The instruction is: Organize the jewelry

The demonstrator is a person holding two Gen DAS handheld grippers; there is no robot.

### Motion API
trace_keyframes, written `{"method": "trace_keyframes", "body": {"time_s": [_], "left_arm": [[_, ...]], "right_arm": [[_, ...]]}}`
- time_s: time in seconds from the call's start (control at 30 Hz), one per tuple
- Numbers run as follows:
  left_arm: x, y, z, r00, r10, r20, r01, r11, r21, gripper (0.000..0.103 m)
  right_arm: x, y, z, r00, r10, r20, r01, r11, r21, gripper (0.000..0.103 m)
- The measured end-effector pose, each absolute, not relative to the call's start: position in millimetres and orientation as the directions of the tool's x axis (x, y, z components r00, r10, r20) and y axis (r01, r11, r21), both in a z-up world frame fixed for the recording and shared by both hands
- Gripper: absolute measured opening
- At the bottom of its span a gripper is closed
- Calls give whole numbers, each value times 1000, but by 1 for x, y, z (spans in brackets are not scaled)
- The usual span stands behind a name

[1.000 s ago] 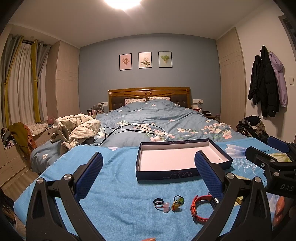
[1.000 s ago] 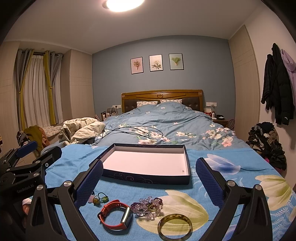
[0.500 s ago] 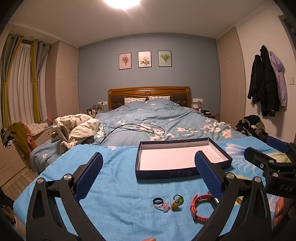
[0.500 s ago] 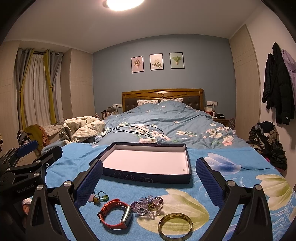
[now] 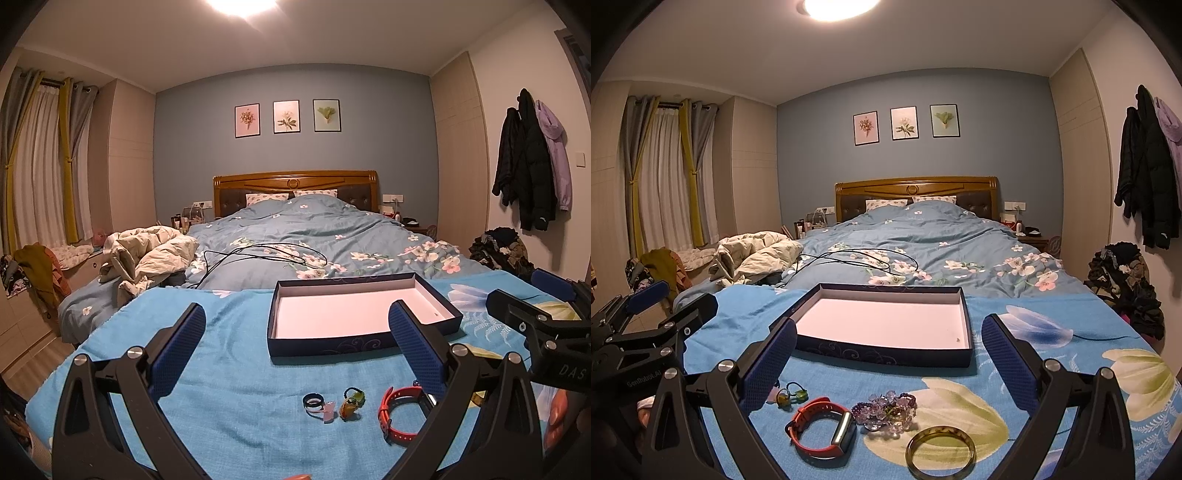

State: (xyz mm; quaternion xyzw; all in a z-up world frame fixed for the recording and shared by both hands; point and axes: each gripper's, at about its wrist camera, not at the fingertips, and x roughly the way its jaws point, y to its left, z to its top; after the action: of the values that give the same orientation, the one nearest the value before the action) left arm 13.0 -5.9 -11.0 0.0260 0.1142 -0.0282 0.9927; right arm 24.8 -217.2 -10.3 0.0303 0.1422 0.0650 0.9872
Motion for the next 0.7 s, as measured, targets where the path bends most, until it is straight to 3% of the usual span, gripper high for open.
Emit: {"method": "trace_keyframes", "body": {"time_s": [0.33, 0.7], "left_arm": [[13, -7, -12, 970, -49, -238, 62, 997, 49, 97], [35, -3, -20, 943, -99, -318, 122, 991, 54, 97]], "right_arm": [[26, -218, -10, 950, 137, -281, -120, 990, 77, 97], [32, -220, -15, 932, 160, -326, -146, 987, 66, 97]]}}
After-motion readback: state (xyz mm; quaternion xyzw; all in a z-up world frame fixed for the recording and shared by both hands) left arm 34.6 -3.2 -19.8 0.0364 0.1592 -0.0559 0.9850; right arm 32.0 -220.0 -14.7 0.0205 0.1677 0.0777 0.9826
